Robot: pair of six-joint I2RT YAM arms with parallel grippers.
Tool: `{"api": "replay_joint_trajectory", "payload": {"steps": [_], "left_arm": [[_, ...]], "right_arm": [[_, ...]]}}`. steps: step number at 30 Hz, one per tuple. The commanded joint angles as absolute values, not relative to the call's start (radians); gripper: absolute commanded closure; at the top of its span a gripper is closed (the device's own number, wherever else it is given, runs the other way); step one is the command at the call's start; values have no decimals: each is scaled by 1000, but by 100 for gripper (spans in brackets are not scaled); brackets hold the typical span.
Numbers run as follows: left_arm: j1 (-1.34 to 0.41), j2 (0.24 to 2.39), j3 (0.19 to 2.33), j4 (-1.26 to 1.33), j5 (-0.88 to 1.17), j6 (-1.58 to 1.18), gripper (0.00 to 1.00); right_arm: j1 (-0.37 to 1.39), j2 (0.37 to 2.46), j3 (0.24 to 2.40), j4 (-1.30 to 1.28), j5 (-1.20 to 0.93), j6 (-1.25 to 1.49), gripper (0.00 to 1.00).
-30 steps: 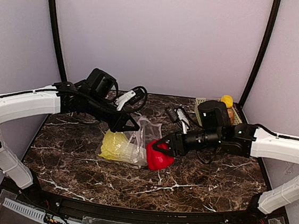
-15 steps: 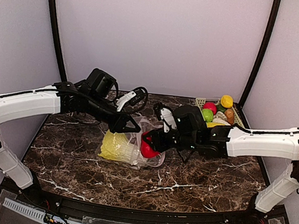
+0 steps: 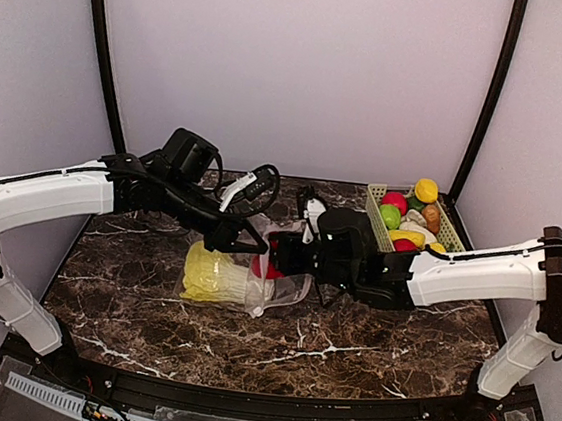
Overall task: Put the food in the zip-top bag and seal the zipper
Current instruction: Place the fake vegetable in the zipper food storage bag.
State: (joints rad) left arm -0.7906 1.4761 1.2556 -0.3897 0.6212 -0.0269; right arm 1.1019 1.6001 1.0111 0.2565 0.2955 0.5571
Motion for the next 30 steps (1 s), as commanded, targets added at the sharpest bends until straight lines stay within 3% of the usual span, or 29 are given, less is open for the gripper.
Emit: {"api": "replay_joint_trajectory", "payload": {"steps": [1, 11, 23, 30], "left_arm": [[-802, 1461, 1254, -363, 699, -28, 99], [-806, 1433, 1235, -310, 786, -47, 99], [-805, 1405, 1230, -319, 678, -50, 99], [-778, 1410, 1229, -327, 597, -80, 99]], "right_arm": [[1114, 1651, 1010, 396, 351, 615, 57], [1114, 1747, 1050, 447, 393, 618, 55], [1115, 1731, 1082, 354, 359, 576, 25], [1118, 1660, 1057, 257, 343, 583, 13]]}}
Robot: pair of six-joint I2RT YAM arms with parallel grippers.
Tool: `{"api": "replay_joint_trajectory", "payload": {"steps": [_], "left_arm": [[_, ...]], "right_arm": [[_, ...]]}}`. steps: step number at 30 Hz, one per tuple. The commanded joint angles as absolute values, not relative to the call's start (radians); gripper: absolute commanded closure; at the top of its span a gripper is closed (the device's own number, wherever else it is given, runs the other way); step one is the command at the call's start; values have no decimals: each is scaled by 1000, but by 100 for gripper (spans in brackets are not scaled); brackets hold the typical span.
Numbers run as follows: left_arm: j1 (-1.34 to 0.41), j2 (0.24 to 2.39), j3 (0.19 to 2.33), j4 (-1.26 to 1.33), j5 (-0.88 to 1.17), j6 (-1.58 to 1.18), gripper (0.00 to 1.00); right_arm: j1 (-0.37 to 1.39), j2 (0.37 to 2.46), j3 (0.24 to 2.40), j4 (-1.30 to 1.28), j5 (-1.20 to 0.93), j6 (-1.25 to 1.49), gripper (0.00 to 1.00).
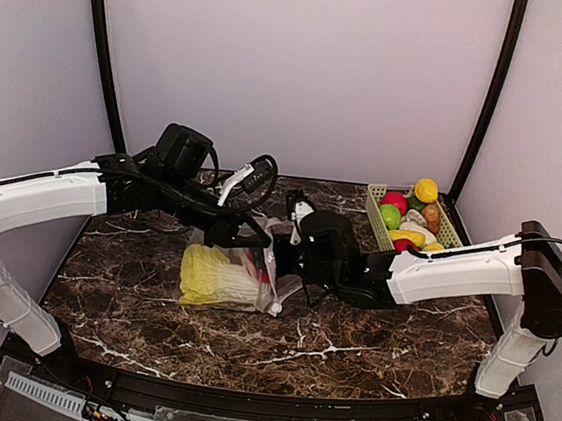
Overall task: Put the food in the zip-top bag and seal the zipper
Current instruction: Place the fake vegetable in the zipper food storage bag, then adjust the zipper food storage bag at the center of the board.
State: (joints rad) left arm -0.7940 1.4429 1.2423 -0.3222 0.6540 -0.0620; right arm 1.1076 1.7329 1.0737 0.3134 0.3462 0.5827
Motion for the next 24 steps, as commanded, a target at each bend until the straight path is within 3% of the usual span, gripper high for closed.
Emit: {"api": "replay_joint_trajectory", "payload": {"steps": [1, 13, 24], "left_arm": [[-773, 1411, 1229, -327, 590, -85, 99], [-727, 1438, 1221, -313, 582, -138, 99], [-727, 1447, 1218, -302, 622, -137, 99]], "right_arm": [[1118, 1645, 1048, 241, 341, 588, 13], [1124, 1450, 958, 91, 217, 549, 10], [1118, 1291, 881, -114, 353, 715, 15]]}}
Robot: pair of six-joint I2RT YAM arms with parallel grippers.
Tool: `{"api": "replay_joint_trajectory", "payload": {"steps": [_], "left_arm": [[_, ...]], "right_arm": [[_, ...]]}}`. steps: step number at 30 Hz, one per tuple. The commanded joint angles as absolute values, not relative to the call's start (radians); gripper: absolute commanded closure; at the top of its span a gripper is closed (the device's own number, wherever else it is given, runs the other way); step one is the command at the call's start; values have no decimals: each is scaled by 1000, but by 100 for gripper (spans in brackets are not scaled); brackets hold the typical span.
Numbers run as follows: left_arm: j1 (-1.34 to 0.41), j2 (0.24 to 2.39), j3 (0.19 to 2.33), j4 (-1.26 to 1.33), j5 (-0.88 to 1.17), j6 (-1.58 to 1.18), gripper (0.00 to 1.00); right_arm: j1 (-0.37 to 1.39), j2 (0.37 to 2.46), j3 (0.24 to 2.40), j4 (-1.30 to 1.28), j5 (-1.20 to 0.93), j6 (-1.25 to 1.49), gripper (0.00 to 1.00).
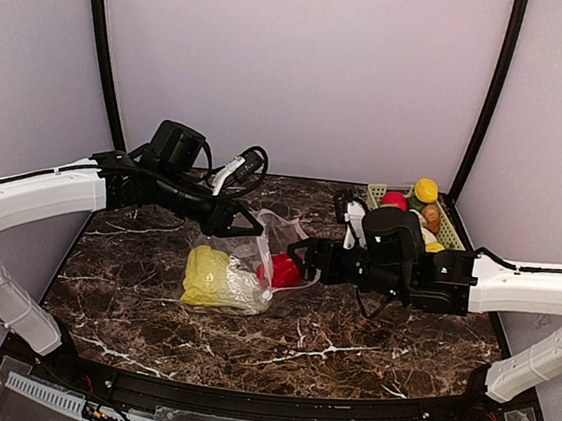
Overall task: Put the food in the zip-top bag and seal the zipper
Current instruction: Adjust the zipper food storage bag at the center of the board.
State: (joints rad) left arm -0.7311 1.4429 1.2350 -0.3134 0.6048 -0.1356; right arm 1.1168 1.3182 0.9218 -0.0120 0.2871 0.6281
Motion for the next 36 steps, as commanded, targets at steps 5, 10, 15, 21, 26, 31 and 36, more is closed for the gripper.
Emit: {"api": "replay_joint_trajectory", "payload": {"steps": [5, 10, 15, 21, 26, 31, 36], "left_arm": [[-727, 1449, 1218, -299, 629, -137, 99], [-726, 1448, 1218, -299, 630, -135, 99], [-727, 1449, 1218, -298, 635, -137, 99], [-727, 1448, 1218, -298, 634, -136, 99], [-724, 1446, 1227, -309, 615, -136, 99], [-651, 1396, 1277, -256, 659, -284, 99], [-637, 1360, 1355, -252, 684, -366, 99]], "right_arm": [[1063, 1292, 826, -136, 299, 794, 27], [1024, 1311, 818, -126, 259, 808, 39], [997, 1348, 840, -93, 212, 782, 45], [982, 1418, 893, -80, 155, 739, 62], [979, 1418, 1016, -150, 112, 647, 100], [980, 1363, 1248, -271, 42, 508, 100], [980, 1366, 1405, -314, -86, 443, 100]]}}
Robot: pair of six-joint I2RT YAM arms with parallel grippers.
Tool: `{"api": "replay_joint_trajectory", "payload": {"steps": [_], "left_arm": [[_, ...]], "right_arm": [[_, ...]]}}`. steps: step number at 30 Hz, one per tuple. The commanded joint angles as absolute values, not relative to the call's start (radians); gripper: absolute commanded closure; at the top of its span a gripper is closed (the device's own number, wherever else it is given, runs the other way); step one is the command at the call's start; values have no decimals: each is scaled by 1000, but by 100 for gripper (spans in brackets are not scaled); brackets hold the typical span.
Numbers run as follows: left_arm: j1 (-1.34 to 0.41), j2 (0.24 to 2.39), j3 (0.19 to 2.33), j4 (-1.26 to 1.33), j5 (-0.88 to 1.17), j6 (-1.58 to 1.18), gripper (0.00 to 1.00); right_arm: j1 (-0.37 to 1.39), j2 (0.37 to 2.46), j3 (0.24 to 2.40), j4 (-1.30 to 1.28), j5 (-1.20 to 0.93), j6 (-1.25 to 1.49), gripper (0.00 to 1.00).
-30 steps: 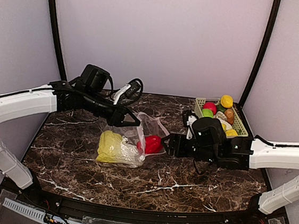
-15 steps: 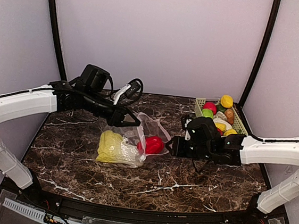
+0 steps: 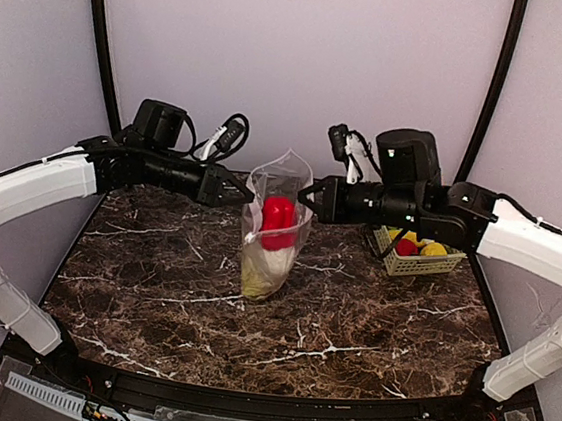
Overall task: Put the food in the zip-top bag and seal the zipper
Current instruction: Adjust the zipper food storage bag at the center of the board, then pick up the fake fruit from the bin.
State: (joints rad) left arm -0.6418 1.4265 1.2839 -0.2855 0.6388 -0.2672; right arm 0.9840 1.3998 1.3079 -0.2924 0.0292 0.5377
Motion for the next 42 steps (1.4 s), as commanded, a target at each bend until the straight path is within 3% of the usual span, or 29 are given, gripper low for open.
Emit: {"api": "replay_joint_trajectory", "payload": {"steps": [1, 15, 26, 29, 34, 37, 42], "left_arm": [[-637, 1357, 1355, -238, 697, -392, 99], [-636, 1337, 1327, -253, 737, -421, 99], [-599, 1351, 1335, -397, 705, -181, 99], [-596, 1356, 1335, -401, 745, -129, 99], [-593, 1372, 1344, -374, 803, -99, 99], [-579, 1373, 1339, -350, 806, -83, 99], [-551, 1336, 1261, -231, 818, -101, 99]], "right_arm": [[981, 1369, 1416, -312, -99, 440, 100], [982, 1336, 1289, -311, -39, 556, 100], [982, 1362, 1178, -287, -36, 644, 100], [982, 1349, 1174, -289, -33, 639, 85], [982, 1276, 1185, -337, 24, 601, 44], [979, 1214, 1186, -401, 113, 587, 31], [972, 1128, 1184, -546, 269, 586, 18]]}}
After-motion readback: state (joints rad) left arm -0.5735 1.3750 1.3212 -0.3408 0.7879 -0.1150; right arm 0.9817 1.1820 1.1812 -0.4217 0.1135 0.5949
